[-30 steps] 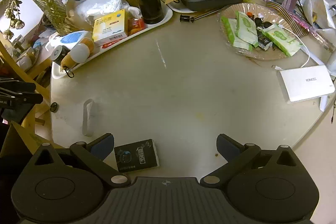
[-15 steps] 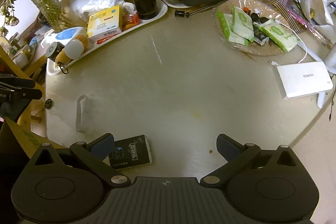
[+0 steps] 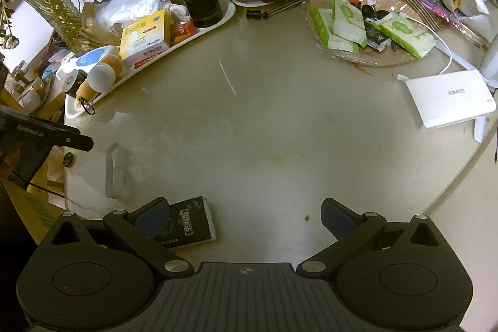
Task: Organize soft objects
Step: 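Grasp the white tissue strip with the left gripper, then grasp the small black box with the right gripper while the left gripper holds the tissue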
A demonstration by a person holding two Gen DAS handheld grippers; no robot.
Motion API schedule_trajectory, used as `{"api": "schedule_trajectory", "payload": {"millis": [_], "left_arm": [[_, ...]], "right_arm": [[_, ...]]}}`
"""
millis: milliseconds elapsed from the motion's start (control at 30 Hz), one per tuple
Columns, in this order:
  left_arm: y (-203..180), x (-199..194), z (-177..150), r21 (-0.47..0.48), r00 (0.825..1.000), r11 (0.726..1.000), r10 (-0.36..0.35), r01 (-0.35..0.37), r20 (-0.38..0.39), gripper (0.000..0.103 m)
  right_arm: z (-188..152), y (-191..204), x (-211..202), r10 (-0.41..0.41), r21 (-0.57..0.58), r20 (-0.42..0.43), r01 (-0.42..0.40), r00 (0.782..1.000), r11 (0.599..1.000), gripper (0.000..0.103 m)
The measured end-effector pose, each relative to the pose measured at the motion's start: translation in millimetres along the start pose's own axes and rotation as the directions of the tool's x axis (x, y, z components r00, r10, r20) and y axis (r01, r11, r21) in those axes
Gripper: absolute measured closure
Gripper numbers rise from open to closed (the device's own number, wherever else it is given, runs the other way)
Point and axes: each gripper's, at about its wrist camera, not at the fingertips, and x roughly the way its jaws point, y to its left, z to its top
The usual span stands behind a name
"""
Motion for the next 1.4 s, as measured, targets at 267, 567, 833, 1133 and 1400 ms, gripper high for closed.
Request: {"api": "schedule_trajectory", "payload": {"millis": [267,567,833,1133,1400], "left_arm": [[5,29,11,-0.076,0.99,0.996,-0.065,0.056,-0.126,0.044],[8,46,9,-0.108,0.987,0.994,-0.008,-0.01,-0.163,0.065],[14,46,9,-0.09,0.986,0.994,0.053,-0.068,-0.16,0.098],[17,44,5,-0.096,0.991,0.995,0.029,-0.042,-0.133,0.101],[21,27,1,-0.089,0.998,0.996,-0.02,0.015,-0.06,0.102]], "right_arm": [[-2,-5,3,0.004,0.01,-0.001,-0.004,1.0,1.0,0.0],[-2,-5,2,-0.003,0.017,0.017,0.002,1.0,1.0,0.0],[5,0,9,-0.018,-0.009,-0.033,0.018,0.999,1.0,0.0],[22,24,32,-0.079,-0.045,-0.243,0.07,0.967,0.997,0.0],[40,41,51,-0.067,-0.054,-0.351,0.052,0.934,0.997,0.0]]}}
